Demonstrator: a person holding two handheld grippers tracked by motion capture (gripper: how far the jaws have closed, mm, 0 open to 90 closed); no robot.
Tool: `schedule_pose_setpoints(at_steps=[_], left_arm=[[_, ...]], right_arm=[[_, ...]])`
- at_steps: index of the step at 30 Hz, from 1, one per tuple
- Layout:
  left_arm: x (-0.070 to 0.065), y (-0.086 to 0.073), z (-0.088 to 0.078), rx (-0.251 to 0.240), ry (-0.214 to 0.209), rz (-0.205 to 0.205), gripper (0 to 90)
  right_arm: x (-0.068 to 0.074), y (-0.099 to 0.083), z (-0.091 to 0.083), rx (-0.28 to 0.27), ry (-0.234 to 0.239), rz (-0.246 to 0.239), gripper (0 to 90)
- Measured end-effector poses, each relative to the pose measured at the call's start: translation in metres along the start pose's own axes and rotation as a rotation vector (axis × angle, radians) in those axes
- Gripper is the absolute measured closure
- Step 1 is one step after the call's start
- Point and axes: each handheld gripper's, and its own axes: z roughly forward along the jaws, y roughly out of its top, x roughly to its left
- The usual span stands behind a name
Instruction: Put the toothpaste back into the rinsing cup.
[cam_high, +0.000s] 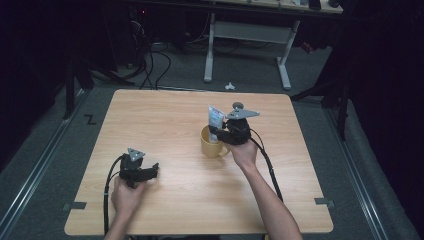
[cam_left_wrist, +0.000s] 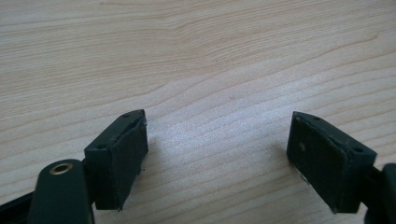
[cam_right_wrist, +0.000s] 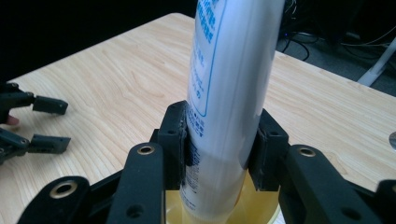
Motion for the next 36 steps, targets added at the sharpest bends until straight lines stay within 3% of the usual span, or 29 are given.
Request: schedule_pose_setpoints(at_steps=[36], left_arm=[[0.0, 0.0, 0.0, 0.001, -0.002, 0.002, 20.9]], right_arm=[[-0.002, -0.013, 0.017, 0.062, -0.024, 0.001, 63.4]])
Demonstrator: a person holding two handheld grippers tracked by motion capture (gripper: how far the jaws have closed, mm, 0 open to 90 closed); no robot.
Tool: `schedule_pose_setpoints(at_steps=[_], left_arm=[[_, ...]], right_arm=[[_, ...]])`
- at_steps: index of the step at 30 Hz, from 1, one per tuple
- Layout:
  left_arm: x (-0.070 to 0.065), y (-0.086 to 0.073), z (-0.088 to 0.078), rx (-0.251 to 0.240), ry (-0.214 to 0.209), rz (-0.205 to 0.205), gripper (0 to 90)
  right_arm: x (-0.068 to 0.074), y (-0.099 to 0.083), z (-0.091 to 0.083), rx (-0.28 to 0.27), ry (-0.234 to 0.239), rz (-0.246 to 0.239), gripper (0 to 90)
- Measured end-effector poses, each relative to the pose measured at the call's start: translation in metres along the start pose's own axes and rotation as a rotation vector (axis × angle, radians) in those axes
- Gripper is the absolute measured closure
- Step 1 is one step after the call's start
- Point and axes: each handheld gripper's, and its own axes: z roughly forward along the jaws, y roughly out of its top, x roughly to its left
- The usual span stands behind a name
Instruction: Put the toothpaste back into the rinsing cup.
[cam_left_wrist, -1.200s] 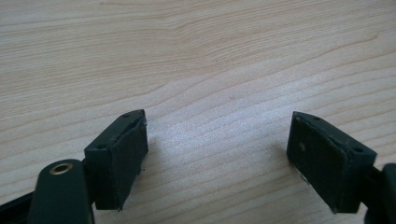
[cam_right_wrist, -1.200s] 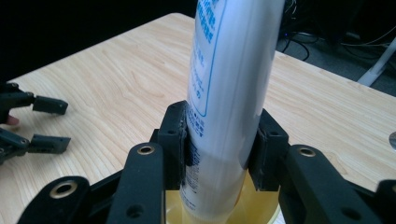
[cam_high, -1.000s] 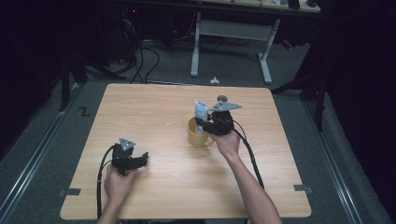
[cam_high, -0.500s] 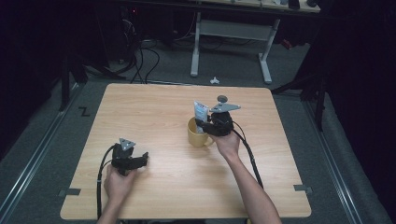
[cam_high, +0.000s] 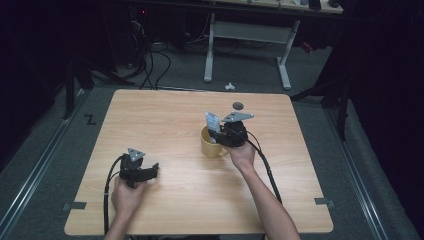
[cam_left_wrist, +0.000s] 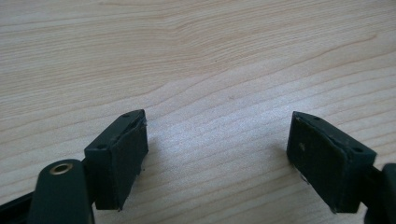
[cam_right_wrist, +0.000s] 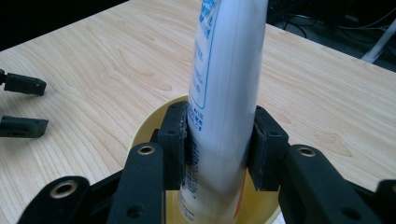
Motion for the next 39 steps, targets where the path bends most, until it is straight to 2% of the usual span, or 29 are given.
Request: schedule_pose_setpoints(at_steps=[39], left_arm=[[0.0, 0.0, 0.0, 0.0, 0.0, 0.0, 20.9]], right_arm=[[-0.002, -0.008, 0.013, 0.054, 0.001, 0.006, 64.3]])
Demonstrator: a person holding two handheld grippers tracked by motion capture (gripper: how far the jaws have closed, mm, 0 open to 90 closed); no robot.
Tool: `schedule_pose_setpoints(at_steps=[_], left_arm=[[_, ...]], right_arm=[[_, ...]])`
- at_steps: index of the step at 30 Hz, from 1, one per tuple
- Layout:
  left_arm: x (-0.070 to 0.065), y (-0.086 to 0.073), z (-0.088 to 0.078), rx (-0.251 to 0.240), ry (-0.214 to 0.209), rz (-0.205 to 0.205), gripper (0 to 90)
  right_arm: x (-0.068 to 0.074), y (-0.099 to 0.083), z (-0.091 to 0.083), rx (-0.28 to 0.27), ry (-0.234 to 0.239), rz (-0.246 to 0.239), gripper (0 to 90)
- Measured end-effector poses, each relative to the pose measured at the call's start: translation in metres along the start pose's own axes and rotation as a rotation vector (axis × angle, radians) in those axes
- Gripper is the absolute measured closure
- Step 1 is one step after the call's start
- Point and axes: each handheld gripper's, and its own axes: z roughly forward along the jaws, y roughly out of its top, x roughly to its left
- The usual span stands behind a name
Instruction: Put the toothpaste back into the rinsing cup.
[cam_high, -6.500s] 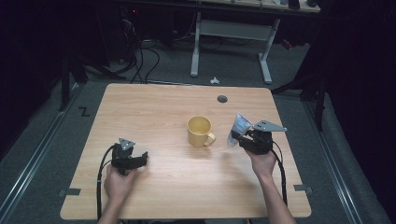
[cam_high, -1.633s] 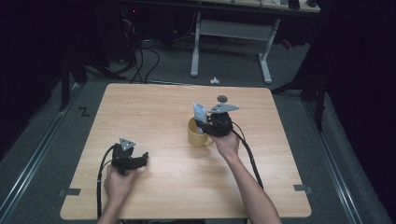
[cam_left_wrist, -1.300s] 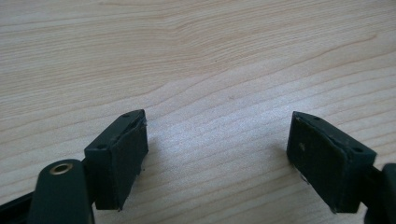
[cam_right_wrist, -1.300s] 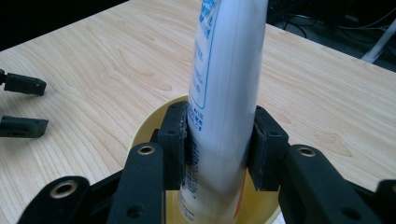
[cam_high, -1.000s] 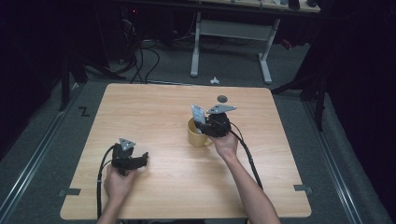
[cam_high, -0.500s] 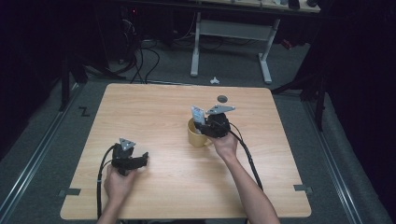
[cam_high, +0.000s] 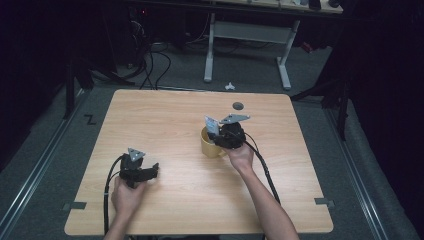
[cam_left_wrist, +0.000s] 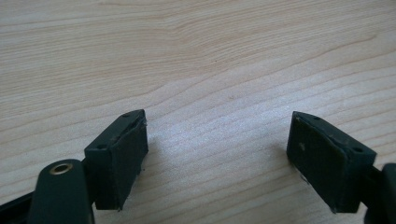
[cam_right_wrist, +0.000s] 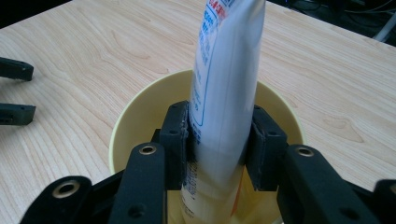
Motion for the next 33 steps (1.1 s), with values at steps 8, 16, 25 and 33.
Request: schedule_pose_setpoints(at_steps=[8, 16, 25, 33], left_arm=[[0.0, 0.0, 0.0, -0.001, 0.0, 0.0, 20.9], [0.0, 0.0, 0.0, -0.001, -0.001, 0.0, 20.9], [0.0, 0.0, 0.0, -0.001, -0.001, 0.0, 20.9], [0.0, 0.0, 0.0, -0.001, -0.001, 0.001, 20.9]], right_arm=[[0.001, 0.001, -0.001, 0.003, 0.001, -0.013, 62.7], [0.002, 0.002, -0.006, -0.005, -0.001, -0.02, 55.7], [-0.002, 0.001, -0.011, -0.012, -0.006, -0.005, 51.1], [-0.002, 0.001, -0.018, -0.024, -0.002, -0.006, 48.7]])
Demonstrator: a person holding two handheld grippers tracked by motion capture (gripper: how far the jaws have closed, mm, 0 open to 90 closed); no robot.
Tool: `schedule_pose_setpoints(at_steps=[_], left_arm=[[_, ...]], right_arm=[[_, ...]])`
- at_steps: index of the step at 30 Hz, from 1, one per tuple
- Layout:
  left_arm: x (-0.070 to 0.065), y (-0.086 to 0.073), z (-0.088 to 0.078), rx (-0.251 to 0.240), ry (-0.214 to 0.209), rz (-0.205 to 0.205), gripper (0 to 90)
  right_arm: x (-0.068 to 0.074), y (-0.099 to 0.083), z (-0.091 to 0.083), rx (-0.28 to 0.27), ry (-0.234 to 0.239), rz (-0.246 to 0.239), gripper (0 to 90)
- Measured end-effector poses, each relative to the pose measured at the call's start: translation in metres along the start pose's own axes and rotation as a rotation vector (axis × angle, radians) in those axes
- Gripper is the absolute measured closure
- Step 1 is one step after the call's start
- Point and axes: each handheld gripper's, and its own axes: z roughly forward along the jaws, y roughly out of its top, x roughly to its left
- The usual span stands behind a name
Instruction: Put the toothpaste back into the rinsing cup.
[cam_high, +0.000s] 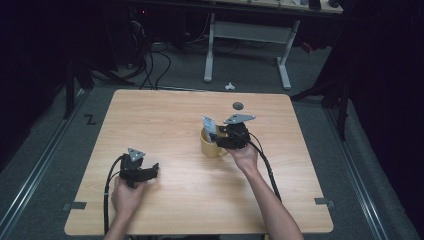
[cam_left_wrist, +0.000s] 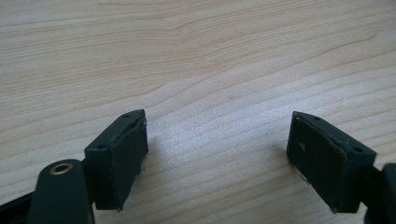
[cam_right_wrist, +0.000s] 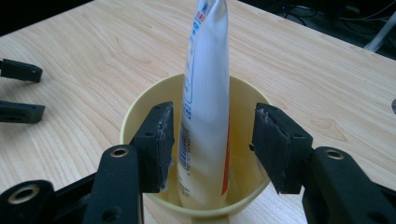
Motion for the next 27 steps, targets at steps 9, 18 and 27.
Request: schedule_pose_setpoints(at_steps=[9, 18, 27], left_arm=[[0.0, 0.0, 0.0, 0.0, 0.0, 0.001, 20.9], [0.0, 0.0, 0.0, 0.0, 0.0, 0.0, 20.9], [0.0, 0.0, 0.0, 0.001, 0.001, 0.001, 20.9]], right_arm=[[-0.002, -0.002, -0.011, -0.021, 0.024, 0.027, 48.2], [-0.005, -0.002, -0.025, -0.038, 0.017, 0.036, 49.2], [-0.013, -0.01, -0.037, -0.048, 0.015, 0.062, 50.1]])
